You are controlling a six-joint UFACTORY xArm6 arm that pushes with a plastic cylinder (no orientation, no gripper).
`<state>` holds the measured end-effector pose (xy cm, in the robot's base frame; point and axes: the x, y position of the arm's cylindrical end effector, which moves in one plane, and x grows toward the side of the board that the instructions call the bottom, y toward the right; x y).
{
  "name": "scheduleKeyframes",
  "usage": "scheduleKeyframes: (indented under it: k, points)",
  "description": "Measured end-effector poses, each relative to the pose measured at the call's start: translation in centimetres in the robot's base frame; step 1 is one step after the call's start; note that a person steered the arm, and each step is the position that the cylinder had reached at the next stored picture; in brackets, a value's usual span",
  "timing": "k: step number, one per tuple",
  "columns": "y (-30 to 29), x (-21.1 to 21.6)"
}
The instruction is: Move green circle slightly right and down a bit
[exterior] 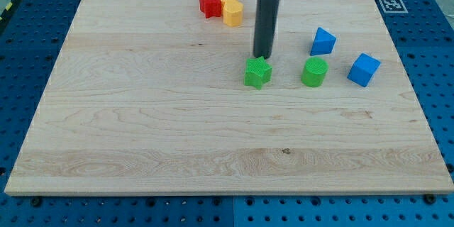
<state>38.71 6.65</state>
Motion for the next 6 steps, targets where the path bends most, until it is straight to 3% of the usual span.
scheduleKeyframes:
  k: [2, 6]
  points:
    - [5.0, 0.6]
    - [9.5, 2.4]
